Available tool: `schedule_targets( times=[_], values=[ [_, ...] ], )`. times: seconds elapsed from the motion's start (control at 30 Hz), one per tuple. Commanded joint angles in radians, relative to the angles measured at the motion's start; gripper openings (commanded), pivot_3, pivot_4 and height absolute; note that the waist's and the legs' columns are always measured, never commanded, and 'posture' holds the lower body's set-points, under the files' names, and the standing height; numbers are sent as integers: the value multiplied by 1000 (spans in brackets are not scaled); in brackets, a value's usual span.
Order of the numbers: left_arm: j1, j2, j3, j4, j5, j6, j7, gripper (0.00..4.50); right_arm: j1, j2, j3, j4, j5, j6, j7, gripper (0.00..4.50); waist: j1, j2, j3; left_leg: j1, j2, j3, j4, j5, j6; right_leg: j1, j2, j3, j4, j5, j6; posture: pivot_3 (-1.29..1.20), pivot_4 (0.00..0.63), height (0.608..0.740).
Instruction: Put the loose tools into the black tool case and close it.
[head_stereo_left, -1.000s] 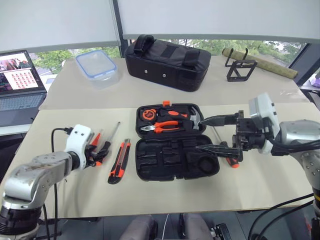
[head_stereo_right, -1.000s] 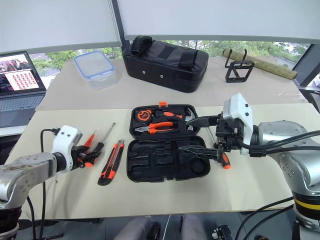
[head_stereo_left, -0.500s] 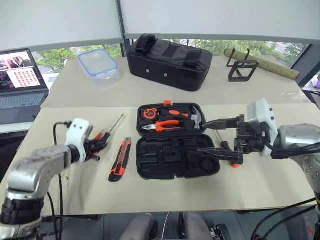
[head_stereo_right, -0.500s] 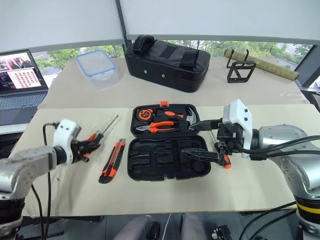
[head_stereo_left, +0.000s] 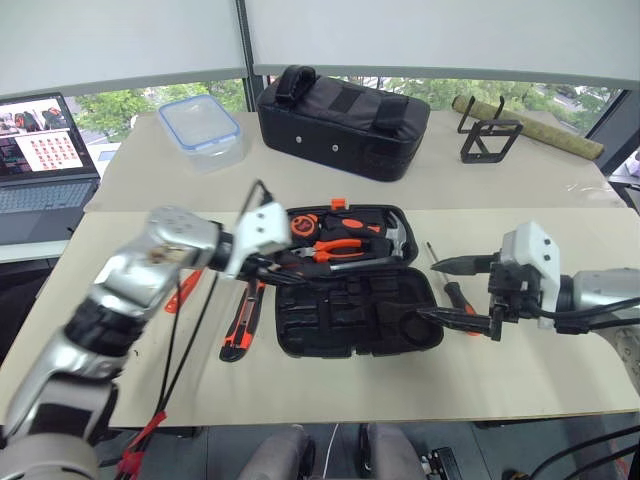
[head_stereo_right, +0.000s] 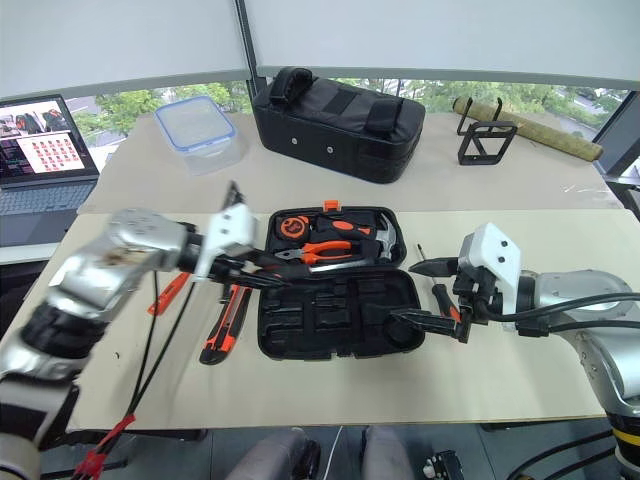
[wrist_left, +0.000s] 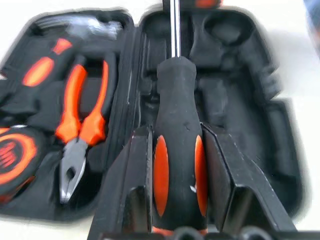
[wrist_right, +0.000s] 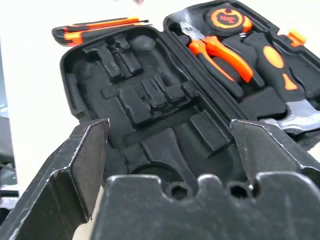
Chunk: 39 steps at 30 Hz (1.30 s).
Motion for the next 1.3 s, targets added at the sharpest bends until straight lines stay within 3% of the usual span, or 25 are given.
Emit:
schedule_targets(
  times=[0.03, 0.33, 0.4, 0.43, 0.57, 0.67, 0.9, 1.17, 1.3],
  values=[
    [-60, -63, -64, 101, 118, -11, 41, 937, 4, 6, -44, -31, 1, -14, -29, 4500, -3, 0, 0, 0, 0, 0, 0, 1, 2, 0, 0, 0, 0, 0, 0, 0, 150, 716],
    [-94, -144, -78, 189, 204, 5, 62, 937, 32, 16, -78, -54, 9, -5, -72, 4500, -5, 0, 0, -1, 0, 0, 1, 2, 3, -1, 1, -1, 1, 0, 0, 0, 150, 716],
    [-99, -155, -70, 195, 202, 1, 56, 1946, 44, 16, -85, -70, 20, 2, -78, 4500, -1, 0, 0, -1, 0, 0, 2, 2, 3, -1, 1, -1, 2, 0, 0, 0, 150, 716],
    [-101, -157, -65, 190, 196, 4, 47, 2013, 52, 16, -90, -79, 29, 6, -78, 4500, 2, 0, 0, -1, 0, 0, 2, 2, 3, -1, 1, -1, 2, 0, 0, 0, 150, 716],
    [-127, -182, -18, 181, 178, -11, 66, 3451, 87, 10, -117, -108, 52, 13, -74, 4500, 11, -1, 0, -1, 0, 0, 3, 2, 4, -1, 1, 0, 2, 0, 0, 0, 150, 716],
    [-137, -206, 0, 206, 192, -77, 89, 2898, 96, 1, -124, -107, 45, 5, -70, 4500, 15, -1, 1, -1, 0, 0, 4, 2, 4, -1, 1, -1, 3, 0, 1, 0, 150, 716],
    [-142, -256, -13, 268, 220, -134, 75, 168, 89, -1, -134, -97, 43, 10, -76, 4500, 12, -1, 1, -1, 0, 0, 3, 2, 4, -1, 1, -1, 3, 0, 1, 0, 150, 716],
    [-110, -228, -119, 293, 298, -154, -34, 75, 109, 6, -145, -91, 36, 13, -85, 4500, 12, -1, 1, -1, 0, 0, 3, 2, 4, -1, 1, 0, 3, 0, 1, 0, 150, 716],
    [-111, -261, -170, 395, 414, -226, 64, 75, 113, 20, -142, -75, 25, 11, -112, 4500, 14, 0, -1, 1, 0, 0, 4, 2, 4, 1, 1, 0, 3, 0, 1, 0, 150, 716]
  ],
)
